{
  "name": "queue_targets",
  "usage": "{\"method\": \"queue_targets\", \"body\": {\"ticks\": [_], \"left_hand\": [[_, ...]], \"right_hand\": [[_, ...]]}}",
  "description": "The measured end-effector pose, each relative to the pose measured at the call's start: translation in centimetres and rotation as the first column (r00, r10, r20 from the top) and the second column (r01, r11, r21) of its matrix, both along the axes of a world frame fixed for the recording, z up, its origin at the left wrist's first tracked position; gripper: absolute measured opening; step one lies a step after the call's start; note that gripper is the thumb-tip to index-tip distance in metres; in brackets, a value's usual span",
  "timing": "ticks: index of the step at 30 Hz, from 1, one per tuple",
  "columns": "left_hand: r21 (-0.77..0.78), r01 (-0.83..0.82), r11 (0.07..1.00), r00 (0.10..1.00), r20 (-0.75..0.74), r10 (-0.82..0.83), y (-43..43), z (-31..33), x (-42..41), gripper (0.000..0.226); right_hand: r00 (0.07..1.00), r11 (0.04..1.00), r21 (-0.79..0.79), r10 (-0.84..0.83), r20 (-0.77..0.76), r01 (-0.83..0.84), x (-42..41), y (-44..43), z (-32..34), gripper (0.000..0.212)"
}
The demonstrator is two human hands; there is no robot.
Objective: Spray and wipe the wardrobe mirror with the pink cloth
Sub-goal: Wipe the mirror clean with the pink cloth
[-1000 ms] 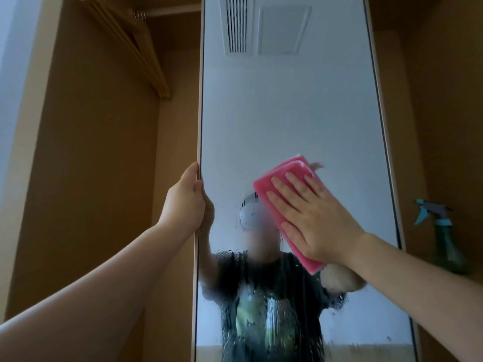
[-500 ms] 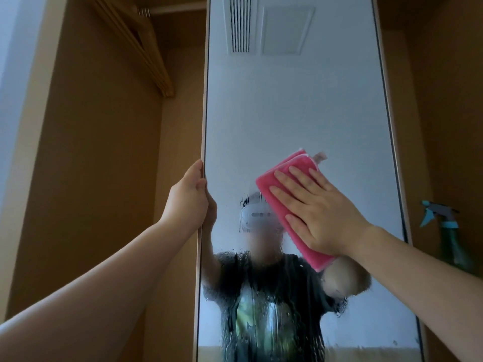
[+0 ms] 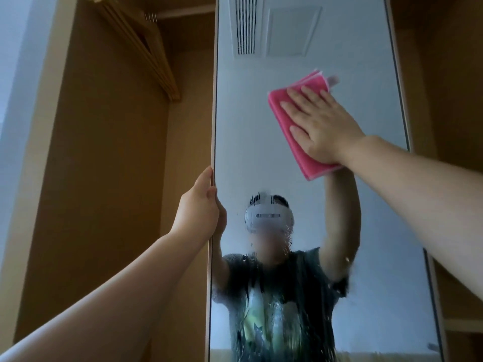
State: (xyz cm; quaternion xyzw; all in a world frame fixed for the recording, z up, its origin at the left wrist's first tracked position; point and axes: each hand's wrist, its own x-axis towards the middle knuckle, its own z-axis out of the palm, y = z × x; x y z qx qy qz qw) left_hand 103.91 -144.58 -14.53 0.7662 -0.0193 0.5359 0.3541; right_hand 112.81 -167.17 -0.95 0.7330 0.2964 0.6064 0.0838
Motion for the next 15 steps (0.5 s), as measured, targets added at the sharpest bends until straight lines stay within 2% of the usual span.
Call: {"method": "queue_targets", "body": {"ticks": [7, 15], "left_hand": [[-0.007, 0.004, 1.0, 1.0, -0.004, -0.004, 0.0, 0.0, 0.1, 0.048], [-0.004, 0.003, 1.0, 1.0, 0.016, -0.003, -0.1, 0.0, 0.2, 0.047]], "right_hand": [[1.0, 1.0, 0.017, -0.024, 0.0, 0.024, -0.3, 1.9, 4.6, 0.071], [0.998, 0.998, -0.041, -0.039, 0.04, 0.04, -0.3, 2.7, 3.6, 0.066]]}}
